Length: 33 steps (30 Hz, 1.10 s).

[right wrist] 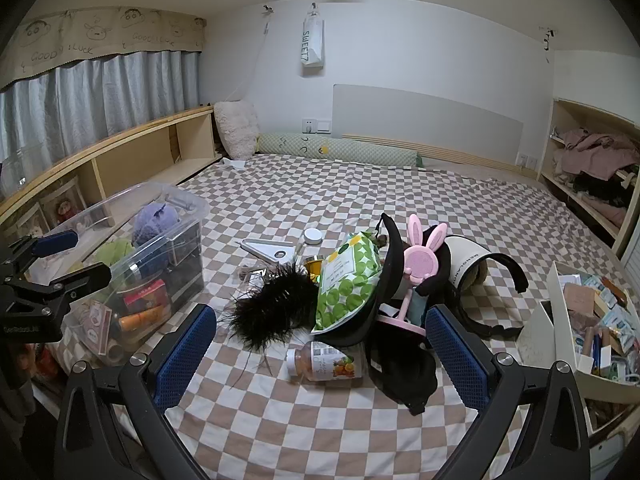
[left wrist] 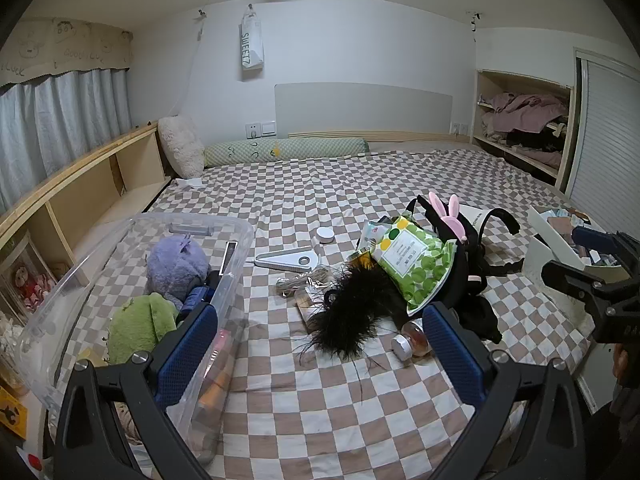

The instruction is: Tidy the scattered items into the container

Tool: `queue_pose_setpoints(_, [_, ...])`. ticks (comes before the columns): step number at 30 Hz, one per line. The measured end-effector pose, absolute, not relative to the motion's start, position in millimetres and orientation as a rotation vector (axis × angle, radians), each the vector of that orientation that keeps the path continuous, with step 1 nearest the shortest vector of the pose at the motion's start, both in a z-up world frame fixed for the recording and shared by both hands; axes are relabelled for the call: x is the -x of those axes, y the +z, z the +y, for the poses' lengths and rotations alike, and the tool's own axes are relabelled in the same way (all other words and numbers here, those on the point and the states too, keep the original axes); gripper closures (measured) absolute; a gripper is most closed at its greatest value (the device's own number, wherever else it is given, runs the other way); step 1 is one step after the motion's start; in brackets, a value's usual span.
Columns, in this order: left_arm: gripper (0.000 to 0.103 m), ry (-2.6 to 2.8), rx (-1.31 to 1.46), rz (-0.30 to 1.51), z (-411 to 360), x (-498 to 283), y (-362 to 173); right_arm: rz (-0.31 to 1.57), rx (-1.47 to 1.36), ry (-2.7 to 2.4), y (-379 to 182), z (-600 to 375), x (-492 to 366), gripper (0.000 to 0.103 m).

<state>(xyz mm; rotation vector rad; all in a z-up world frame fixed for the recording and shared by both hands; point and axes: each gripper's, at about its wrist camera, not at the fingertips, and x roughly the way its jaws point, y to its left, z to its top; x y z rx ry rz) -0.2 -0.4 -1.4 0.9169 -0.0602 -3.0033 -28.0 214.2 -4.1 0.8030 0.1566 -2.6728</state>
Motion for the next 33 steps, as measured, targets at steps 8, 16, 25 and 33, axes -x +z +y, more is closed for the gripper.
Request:
queue_pose_setpoints(8, [0.000, -3.002, -0.919, -0.062, -0.9, -0.7, -1.6, 0.164, -0.813, -2.673, -4.5, 214.0, 28.7, 0.000])
queue_pose_setpoints(16, [0.000, -3.004, -0.923, -0.066, -0.9, -2.4, -0.8, 0.167, -0.816, -2.675, -5.8, 212.7, 27.4, 0.000])
queue_pose_setpoints(25, [0.000, -3.003, -0.934, -0.078, -0.1, -2.6, -1.9, 0.169, -0.818, -2.674, -5.5, 212.2, 27.5, 0.000])
queue_pose_setpoints(33, [0.000, -3.000, -0.937, -0.089, -0.1, -2.5, -2.2, 0.175, -0.820, -2.673, -6.4, 212.5, 26.6, 0.000])
